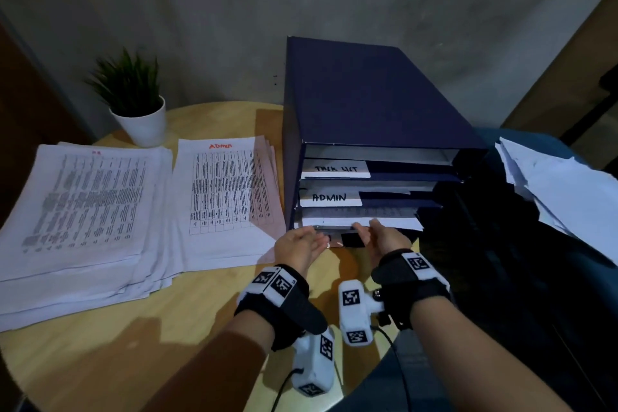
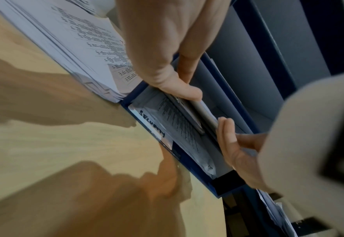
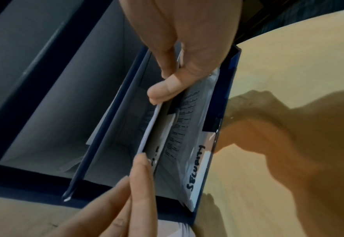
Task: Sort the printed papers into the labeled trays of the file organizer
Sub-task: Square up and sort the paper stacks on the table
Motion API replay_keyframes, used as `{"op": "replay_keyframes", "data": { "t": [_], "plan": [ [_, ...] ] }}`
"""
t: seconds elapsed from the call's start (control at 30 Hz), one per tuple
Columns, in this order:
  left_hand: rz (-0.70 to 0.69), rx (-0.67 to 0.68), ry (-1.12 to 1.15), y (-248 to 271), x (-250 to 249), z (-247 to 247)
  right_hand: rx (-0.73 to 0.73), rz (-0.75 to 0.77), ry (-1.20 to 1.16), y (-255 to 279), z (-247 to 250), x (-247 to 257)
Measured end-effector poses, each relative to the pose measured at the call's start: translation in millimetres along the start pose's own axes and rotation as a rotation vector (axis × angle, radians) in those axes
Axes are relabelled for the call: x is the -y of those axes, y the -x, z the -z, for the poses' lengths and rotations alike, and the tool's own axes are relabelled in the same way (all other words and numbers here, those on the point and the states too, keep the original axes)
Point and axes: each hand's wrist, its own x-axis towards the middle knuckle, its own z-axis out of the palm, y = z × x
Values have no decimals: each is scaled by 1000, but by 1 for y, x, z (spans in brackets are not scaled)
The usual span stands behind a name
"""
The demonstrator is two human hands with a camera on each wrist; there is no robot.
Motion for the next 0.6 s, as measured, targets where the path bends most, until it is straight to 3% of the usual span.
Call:
{"op": "replay_keyframes", "data": {
  "t": [0.2, 0.37, 0.47, 0.6],
  "plan": [
    [-44, 20, -230, -18, 3, 15, 8, 62, 106, -22, -7, 7],
    [-150, -44, -467, -32, -4, 47, -187, 88, 446, -36, -17, 6],
    [-214, -121, -566, -46, -12, 73, -213, 171, 593, -37, -15, 0],
    [-341, -254, -1094, -59, -26, 105, -278, 424, 778, -19, -9, -22]
  ]
}}
